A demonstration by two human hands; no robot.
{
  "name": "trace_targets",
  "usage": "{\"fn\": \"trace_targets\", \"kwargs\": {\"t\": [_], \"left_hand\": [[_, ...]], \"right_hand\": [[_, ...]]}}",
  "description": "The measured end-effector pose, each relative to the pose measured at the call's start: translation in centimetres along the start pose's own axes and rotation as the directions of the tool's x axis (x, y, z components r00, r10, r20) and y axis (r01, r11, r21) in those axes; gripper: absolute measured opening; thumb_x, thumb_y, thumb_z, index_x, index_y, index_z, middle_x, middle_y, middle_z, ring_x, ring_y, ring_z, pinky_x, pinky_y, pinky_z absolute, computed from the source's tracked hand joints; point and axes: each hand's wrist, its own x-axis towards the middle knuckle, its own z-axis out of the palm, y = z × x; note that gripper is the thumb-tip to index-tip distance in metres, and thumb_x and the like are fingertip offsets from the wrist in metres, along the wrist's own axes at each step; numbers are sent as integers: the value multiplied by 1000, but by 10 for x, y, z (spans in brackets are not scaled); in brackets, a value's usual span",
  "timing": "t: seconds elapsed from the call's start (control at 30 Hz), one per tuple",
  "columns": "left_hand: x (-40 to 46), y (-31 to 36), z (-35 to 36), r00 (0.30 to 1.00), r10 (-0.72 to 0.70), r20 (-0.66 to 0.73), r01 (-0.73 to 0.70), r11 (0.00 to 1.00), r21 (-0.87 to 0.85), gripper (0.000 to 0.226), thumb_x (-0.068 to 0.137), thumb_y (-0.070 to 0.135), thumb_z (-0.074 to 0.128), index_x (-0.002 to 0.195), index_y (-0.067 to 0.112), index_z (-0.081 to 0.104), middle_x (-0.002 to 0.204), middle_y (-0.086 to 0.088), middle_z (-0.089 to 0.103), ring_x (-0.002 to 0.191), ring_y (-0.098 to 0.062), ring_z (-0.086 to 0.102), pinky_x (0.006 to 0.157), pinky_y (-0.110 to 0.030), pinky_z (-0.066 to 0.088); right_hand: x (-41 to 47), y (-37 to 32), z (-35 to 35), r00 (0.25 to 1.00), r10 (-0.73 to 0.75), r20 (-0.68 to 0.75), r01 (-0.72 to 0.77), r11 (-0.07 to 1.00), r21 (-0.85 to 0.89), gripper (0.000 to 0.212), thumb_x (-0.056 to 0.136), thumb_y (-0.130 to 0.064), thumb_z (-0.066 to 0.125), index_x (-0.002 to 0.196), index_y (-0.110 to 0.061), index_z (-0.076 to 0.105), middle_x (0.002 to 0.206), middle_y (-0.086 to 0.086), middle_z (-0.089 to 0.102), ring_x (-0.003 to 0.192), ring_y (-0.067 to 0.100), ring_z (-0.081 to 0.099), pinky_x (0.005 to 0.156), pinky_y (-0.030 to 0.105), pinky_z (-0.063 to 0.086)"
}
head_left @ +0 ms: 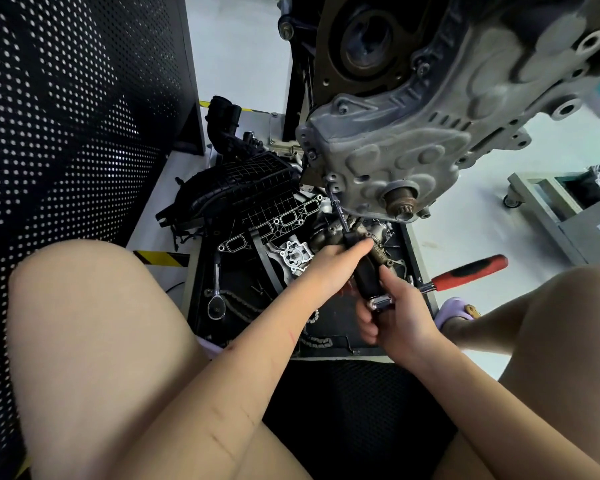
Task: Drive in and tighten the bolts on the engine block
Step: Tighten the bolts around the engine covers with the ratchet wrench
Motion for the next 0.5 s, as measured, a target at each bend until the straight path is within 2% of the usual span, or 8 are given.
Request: {"fn": "trace_targets", "kwargs": {"t": [0.07, 0.23, 0.4, 0.5], "left_hand": [[0, 0, 0, 1000, 28, -2, -28, 999, 39, 37, 85, 51, 54, 67, 20, 60, 62, 8, 59, 61, -10, 55, 52, -21, 39], [0, -2, 1, 994, 67, -81, -57, 991, 120, 38, 84, 52, 55, 66, 19, 58, 57, 10, 54, 55, -6, 52, 50, -21, 37], [-1, -1, 1, 994, 65, -87, -55, 992, 110, 34, 83, 51, 55, 68, 21, 59, 61, 8, 55, 59, -7, 53, 53, -22, 40], [-2, 0, 0, 996, 46, -71, -41, 997, 70, 34, 84, 51, 54, 68, 22, 57, 62, 8, 54, 59, -8, 52, 52, -22, 39]], "right_hand": [[1, -2, -2, 999, 27, 41, -29, 997, 65, 54, 96, -46, 24, 75, -3, 50, 39, 2, 41, 30, 13, 32, 32, 18, 29], [0, -5, -3, 994, 82, 69, -83, 996, 17, 53, 94, -49, 29, 75, -6, 53, 43, 4, 45, 33, 15, 41, 34, 22, 36], [-1, -5, -4, 999, 50, 17, -48, 994, -95, 49, 94, -47, 36, 73, -8, 57, 44, 4, 47, 35, 15, 41, 34, 22, 37], [-2, -8, -5, 999, -26, -26, 18, 966, -256, 41, 94, -41, 43, 74, -10, 60, 46, 5, 50, 36, 16, 43, 35, 23, 37]]}}
